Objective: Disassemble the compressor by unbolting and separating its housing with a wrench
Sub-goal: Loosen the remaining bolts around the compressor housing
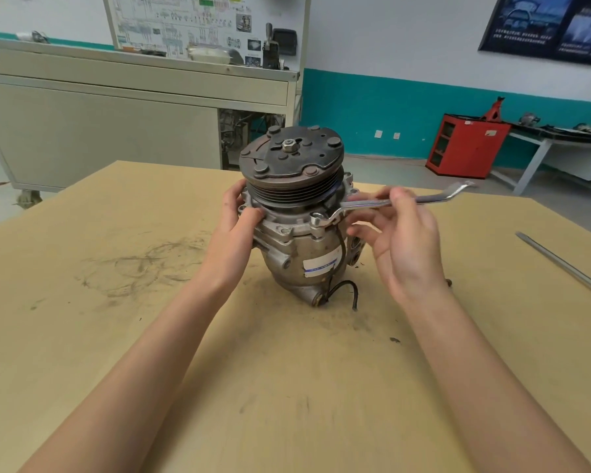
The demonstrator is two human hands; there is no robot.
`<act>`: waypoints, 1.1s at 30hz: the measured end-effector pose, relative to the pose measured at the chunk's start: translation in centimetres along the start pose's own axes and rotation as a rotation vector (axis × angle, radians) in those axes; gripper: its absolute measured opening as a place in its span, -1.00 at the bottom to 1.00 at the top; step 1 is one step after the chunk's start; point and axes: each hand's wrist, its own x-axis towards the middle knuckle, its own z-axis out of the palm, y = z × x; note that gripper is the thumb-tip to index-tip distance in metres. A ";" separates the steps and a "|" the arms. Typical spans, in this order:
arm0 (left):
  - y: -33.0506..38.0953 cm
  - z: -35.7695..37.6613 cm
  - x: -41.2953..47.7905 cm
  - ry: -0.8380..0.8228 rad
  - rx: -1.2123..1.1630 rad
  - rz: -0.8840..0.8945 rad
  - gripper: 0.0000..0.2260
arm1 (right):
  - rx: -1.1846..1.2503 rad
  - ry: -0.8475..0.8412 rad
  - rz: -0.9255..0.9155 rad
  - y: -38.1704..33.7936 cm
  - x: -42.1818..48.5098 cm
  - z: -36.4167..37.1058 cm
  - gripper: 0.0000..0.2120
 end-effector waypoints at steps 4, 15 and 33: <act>0.0 0.0 0.1 -0.006 -0.005 0.007 -0.44 | 0.211 -0.040 0.005 -0.6 -0.6 -0.6 -0.70; -0.3 -0.1 0.3 0.008 -0.006 0.019 -0.44 | -0.428 -0.271 -0.751 1.7 -4.5 0.2 -0.86; -0.2 0.1 0.2 0.014 -0.002 0.021 -0.45 | -0.178 -0.157 -0.569 0.2 -2.6 0.2 -0.77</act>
